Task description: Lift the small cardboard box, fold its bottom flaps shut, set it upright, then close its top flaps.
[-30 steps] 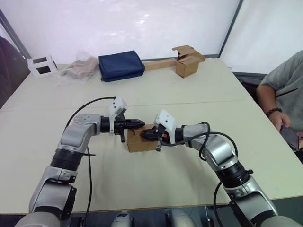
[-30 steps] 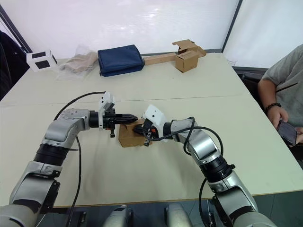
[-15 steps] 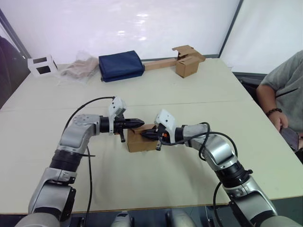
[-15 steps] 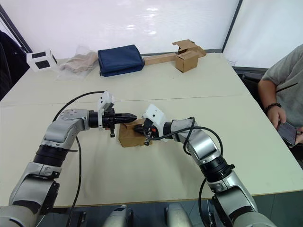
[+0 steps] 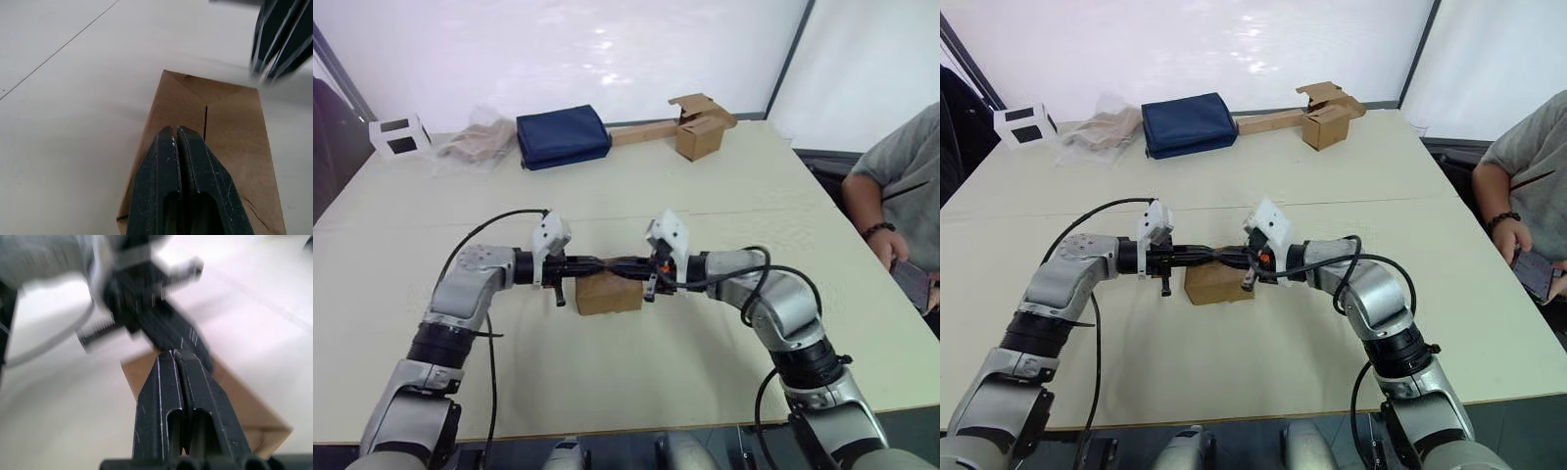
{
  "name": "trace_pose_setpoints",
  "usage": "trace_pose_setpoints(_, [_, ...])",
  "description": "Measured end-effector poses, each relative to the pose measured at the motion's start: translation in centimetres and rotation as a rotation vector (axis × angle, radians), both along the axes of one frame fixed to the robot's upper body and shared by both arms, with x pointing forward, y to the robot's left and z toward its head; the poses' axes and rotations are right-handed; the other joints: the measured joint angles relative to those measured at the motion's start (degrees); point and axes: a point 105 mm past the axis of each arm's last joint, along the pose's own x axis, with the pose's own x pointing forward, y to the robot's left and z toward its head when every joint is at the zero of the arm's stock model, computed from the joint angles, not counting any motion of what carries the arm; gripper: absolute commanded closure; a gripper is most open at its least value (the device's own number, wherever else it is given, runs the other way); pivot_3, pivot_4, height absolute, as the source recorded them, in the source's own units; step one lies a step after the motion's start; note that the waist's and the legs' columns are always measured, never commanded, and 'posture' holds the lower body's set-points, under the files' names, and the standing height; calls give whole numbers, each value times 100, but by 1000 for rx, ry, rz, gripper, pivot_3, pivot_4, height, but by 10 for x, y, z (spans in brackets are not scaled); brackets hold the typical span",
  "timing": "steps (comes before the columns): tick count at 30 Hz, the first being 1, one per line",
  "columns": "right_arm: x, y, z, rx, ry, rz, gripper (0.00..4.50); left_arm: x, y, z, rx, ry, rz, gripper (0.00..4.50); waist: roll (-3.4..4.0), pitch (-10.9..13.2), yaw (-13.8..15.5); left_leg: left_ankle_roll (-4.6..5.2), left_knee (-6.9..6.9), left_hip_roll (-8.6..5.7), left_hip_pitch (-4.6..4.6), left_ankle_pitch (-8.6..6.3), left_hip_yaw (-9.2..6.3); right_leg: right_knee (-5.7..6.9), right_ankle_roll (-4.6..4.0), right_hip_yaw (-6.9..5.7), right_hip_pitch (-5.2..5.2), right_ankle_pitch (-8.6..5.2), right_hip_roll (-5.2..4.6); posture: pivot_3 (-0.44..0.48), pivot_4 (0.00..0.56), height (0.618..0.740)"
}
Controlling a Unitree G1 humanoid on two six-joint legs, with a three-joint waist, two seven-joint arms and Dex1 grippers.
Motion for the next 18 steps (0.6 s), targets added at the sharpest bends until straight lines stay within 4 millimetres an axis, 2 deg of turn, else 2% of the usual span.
trace_pose_setpoints(5, [2,-4,1,-8,-7,-32,4500,0,1,7,-44,28,31,4396,0,0,4,0,1,-1,-1,0,1,0,0,0,0,0,-1,0,150,740])
trace_pose_setpoints(9, [5,-5,2,-5,-20,-61,4500,5,7,27,-128,33,83,4396,0,0,-2,0,1,0,-1,0,0,1,0,0,-2,0,0,0,150,740])
trace_pose_setpoints(12, [14,-7,-7,-21,-15,-94,4500,0,7,38,-128,8,76,4396,0,1,-6,0,0,0,-1,0,2,-1,0,1,-1,0,0,0,150,740])
trace_pose_setpoints(16, [16,-4,-24,-65,6,-93,4500,-6,8,26,-121,58,77,4396,0,1,-7,0,-1,0,-1,0,2,-1,0,1,-3,0,0,0,150,740])
trace_pose_setpoints(18, [15,-2,-39,-107,10,-77,4500,-13,9,13,-96,87,79,4396,0,0,-10,1,-3,0,1,0,3,-3,0,3,0,0,0,0,150,740])
